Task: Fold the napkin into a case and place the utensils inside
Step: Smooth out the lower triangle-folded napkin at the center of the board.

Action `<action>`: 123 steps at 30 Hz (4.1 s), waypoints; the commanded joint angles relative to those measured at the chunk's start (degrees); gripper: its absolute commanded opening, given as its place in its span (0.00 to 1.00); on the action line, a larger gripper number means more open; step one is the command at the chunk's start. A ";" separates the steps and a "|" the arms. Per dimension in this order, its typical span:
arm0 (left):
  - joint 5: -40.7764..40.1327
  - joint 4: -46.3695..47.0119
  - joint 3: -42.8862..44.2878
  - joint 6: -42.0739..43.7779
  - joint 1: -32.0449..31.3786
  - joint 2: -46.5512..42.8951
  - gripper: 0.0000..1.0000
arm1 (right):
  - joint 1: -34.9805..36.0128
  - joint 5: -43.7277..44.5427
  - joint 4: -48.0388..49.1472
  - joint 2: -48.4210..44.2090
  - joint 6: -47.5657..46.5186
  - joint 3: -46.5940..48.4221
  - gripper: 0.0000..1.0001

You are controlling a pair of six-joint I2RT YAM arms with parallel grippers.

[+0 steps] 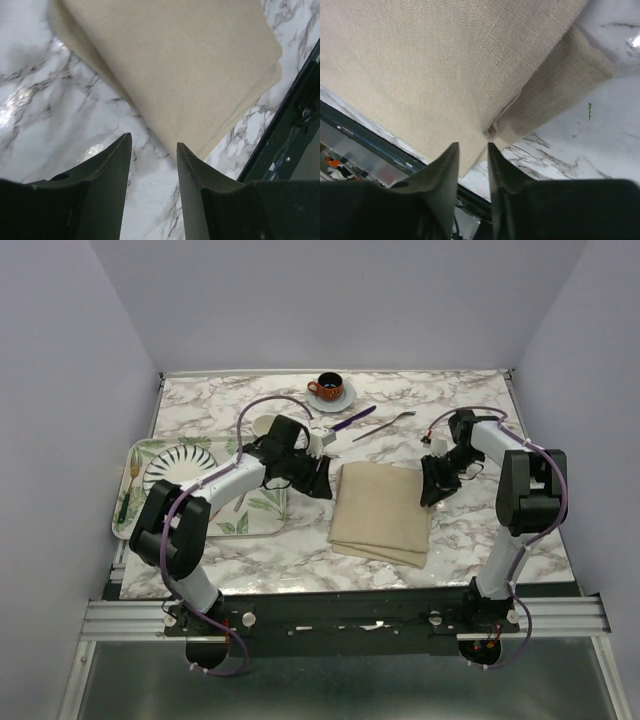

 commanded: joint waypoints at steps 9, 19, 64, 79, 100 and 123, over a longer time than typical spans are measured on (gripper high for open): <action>-6.85 2.34 3.61 15.34 -17.80 1.61 0.50 | -0.40 1.54 0.33 6.45 1.48 5.38 0.41; -16.60 6.92 7.90 29.23 -29.94 3.97 0.41 | -0.66 -6.80 -3.27 6.30 1.58 8.93 0.41; -25.66 8.86 23.47 38.81 -44.54 26.57 0.51 | -11.13 -0.58 13.43 5.58 15.19 -4.98 0.22; -27.25 10.00 24.26 37.14 -44.54 27.01 0.38 | -8.57 2.59 13.25 4.96 16.07 -3.57 0.18; -24.08 13.86 19.26 31.70 -44.71 19.28 0.00 | -7.70 7.42 9.66 7.07 15.20 0.12 0.16; -19.42 13.69 18.99 30.29 -46.73 19.54 0.00 | -7.52 7.42 8.95 8.04 15.64 1.61 0.14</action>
